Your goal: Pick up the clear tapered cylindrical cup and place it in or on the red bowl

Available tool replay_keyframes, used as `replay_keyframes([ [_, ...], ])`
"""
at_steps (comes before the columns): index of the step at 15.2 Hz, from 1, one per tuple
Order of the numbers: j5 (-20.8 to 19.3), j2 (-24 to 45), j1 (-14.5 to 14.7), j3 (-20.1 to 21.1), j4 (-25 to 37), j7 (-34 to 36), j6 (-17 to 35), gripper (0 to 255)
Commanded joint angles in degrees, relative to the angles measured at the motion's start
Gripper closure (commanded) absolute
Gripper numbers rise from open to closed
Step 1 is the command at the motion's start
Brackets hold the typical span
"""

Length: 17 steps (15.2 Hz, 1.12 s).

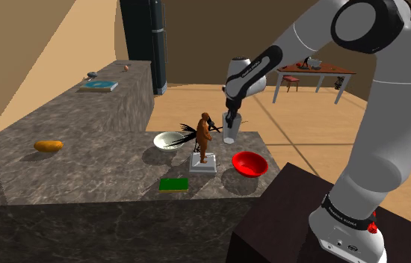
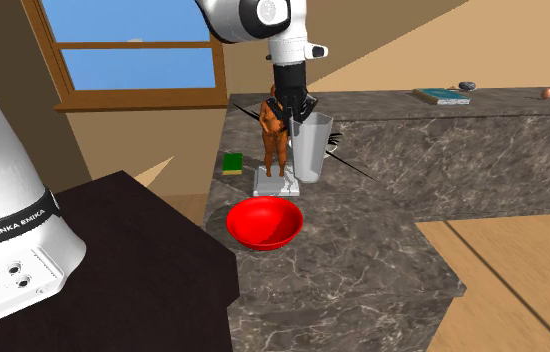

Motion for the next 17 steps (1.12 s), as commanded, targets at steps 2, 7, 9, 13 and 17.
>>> replay_keyframes([
  [2, -0.03, -1.48, 0.01, -0.03, 0.42, -0.12, -1.88, 255],
  [7, -1.59, -12.89, -0.3, -0.73, -11.25, -0.09, -1.56, 255],
  [9, -2.3, -17.66, -0.55, -0.98, -15.54, -0.1, -2.01, 255],
  [13, -3.71, -27.74, -1.37, -1.37, -23.52, -0.3, -4.07, 255],
  [17, -4.58, -32.88, -2.07, -1.62, -28.53, -0.47, -4.17, 255],
])
